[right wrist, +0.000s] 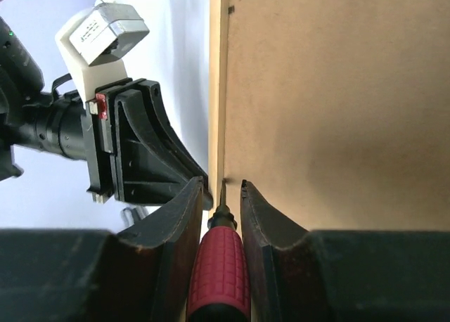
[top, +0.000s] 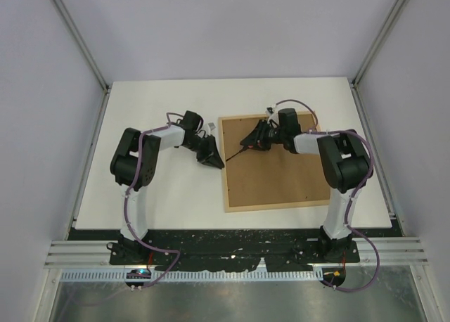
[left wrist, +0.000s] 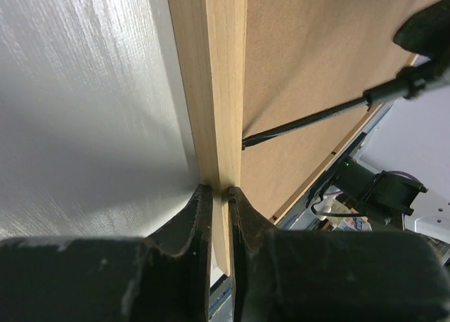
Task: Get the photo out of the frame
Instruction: Release the photo frame item from the photo frame.
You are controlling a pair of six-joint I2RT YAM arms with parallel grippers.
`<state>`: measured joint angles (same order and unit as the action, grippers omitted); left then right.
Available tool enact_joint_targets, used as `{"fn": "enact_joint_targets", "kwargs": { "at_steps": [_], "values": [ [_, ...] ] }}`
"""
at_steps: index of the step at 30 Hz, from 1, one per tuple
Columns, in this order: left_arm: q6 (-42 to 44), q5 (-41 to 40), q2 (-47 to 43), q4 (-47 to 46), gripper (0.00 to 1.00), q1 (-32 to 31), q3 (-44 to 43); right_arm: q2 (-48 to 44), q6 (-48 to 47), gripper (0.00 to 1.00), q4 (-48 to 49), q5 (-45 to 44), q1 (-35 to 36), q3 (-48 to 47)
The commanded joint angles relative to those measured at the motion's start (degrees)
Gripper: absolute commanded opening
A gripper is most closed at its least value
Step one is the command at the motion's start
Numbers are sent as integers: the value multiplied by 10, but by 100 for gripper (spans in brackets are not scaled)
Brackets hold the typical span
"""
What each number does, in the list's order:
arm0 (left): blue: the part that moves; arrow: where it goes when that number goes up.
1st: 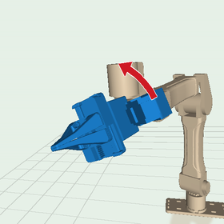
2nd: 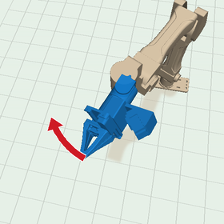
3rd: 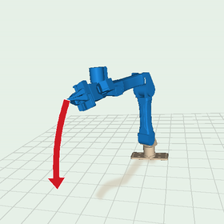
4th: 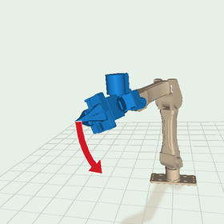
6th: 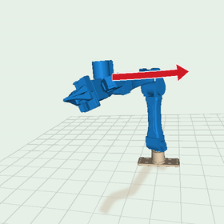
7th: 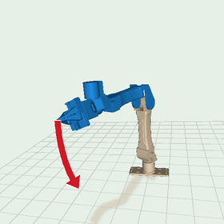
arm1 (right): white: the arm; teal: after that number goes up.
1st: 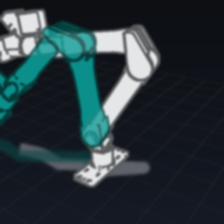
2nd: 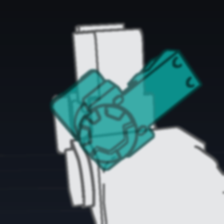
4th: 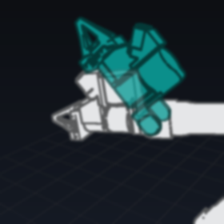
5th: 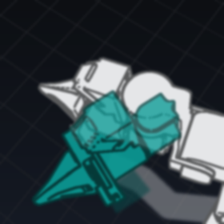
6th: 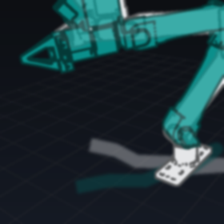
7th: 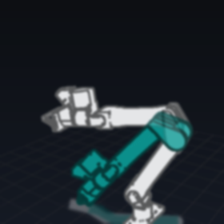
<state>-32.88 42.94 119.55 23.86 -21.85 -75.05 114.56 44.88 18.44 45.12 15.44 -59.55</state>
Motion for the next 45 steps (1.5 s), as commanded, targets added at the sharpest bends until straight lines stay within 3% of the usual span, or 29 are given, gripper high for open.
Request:
{"fn": "enact_joint_targets", "kwargs": {
  "at_steps": [1, 4, 7, 11, 14, 17, 21, 29, 35, 45],
  "values": [
    [-8, -3, -3, -51, 15, -17, -1, -79, -51, 8, -200, -128, 122, -49],
    [-6, -7, -12, -48, 16, -17, -3, -73, -81, 8, -336, -217, 180, -142],
    [-3, -12, -16, -45, 16, -16, -3, -60, -88, 8, -365, -252, 223, -180],
    [1, -18, -30, -44, 17, -16, 3, -59, -102, 8, -371, -247, 213, -203],
    [7, -18, -46, -39, 21, -2, 2, -61, -110, 8, -359, -189, 159, -216],
    [31, -16, -60, -6, 35, 28, -26, -37, -128, 8, -371, -94, 57, -276],
    [63, -12, -50, 40, 43, 54, -93, 8, -124, 8, -339, -31, 10, -337],
    [70, -70, 30, 112, 44, 69, -229, 152, -85, 8, -281, 2, -14, -467],
    [65, -94, 74, 127, 44, 62, -248, 214, -67, 8, -246, 41, -12, -491],
    [59, -88, 95, 127, 40, 48, -259, 229, -59, 8, -220, 62, -14, -476]
  ]
}}
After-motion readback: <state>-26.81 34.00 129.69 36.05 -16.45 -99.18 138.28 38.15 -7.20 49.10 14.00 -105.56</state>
